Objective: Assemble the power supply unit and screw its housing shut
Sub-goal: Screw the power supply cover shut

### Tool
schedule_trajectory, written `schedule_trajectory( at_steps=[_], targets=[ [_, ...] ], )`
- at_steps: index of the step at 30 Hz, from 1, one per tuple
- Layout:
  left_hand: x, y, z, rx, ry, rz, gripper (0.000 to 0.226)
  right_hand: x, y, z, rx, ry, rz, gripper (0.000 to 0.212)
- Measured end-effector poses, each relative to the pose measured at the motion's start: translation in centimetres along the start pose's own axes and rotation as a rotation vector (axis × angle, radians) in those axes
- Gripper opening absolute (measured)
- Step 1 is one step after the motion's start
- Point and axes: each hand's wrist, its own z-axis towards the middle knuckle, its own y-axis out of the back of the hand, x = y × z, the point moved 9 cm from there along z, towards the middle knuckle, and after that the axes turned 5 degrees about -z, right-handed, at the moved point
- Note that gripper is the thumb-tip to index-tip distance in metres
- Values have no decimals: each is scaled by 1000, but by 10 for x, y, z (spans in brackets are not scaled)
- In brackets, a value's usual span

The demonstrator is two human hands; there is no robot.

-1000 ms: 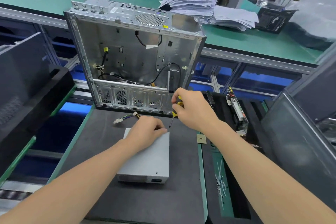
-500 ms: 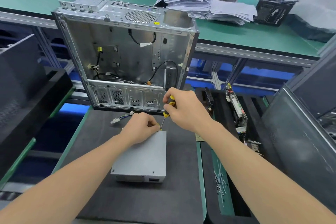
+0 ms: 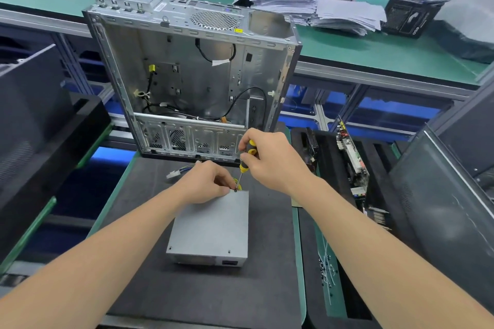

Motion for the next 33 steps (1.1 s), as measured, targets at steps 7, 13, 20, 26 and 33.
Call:
schedule_trajectory(
  at_steps=[7,13,20,26,33],
  targets=[
    [0,-3,1,18,32,-37,21,2,-2,1,41,12,-25,7],
    [1,-4,2,26,44,-54,23,2,0,-1,34,5,-11,9],
    [2,-4,1,36,46,-62,22,2,0,-1,28,8,-3,8],
    [2,-5,0,52,53,-53,22,4,-2,-1,63,20,-19,9],
    [3,-4,0,33,41,-71,29,22,-3,-2,156,141,-186,17]
  ],
)
